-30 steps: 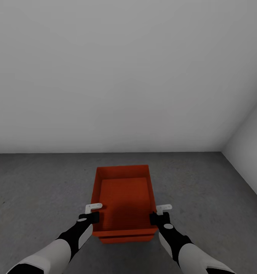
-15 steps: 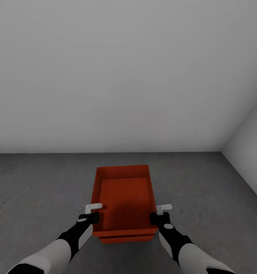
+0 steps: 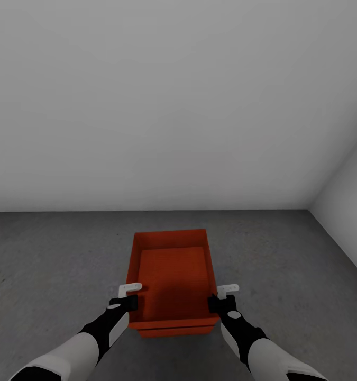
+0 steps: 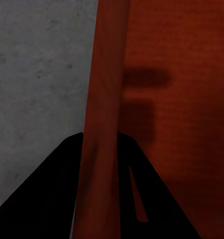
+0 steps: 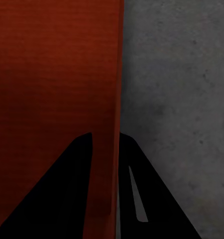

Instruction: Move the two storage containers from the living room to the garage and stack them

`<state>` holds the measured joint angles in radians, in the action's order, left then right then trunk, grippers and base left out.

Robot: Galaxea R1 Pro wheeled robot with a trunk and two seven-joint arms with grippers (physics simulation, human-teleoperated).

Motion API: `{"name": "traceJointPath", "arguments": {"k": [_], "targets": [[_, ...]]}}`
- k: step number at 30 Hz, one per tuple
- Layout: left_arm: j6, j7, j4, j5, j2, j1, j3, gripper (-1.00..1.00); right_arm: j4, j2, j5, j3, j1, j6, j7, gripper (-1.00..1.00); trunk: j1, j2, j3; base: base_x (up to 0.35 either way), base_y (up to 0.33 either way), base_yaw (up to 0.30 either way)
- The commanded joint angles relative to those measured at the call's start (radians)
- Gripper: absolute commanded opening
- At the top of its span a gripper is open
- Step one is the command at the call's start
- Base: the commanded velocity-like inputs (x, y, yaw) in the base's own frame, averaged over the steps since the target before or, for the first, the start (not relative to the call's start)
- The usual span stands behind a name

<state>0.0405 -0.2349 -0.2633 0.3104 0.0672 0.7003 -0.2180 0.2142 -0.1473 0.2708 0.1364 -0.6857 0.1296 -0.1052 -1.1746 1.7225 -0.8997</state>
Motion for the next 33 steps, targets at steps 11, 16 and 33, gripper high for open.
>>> {"name": "traceJointPath", "arguments": {"k": [11, 16, 33], "targets": [[-0.030, -0.014, -0.030, 0.003, -0.001, 0.001, 0.032, -1.00, -0.003, -0.013, 0.007, 0.035, 0.000, 0.004, -0.001, -1.00, -0.004, 0.008, -0.004, 0.000, 0.000, 0.000], [-0.030, -0.014, -0.030, 0.004, -0.001, 0.001, 0.032, -1.00, -0.003, -0.012, 0.007, 0.035, 0.000, 0.004, -0.001, -1.00, -0.023, 0.043, -0.020, 0.000, 0.000, 0.000], [-0.030, -0.014, -0.030, 0.003, -0.001, 0.001, 0.032, -1.00, -0.003, -0.012, 0.007, 0.035, 0.000, 0.004, -0.001, -1.00, -0.034, 0.064, -0.029, 0.000, 0.000, 0.000]]}}
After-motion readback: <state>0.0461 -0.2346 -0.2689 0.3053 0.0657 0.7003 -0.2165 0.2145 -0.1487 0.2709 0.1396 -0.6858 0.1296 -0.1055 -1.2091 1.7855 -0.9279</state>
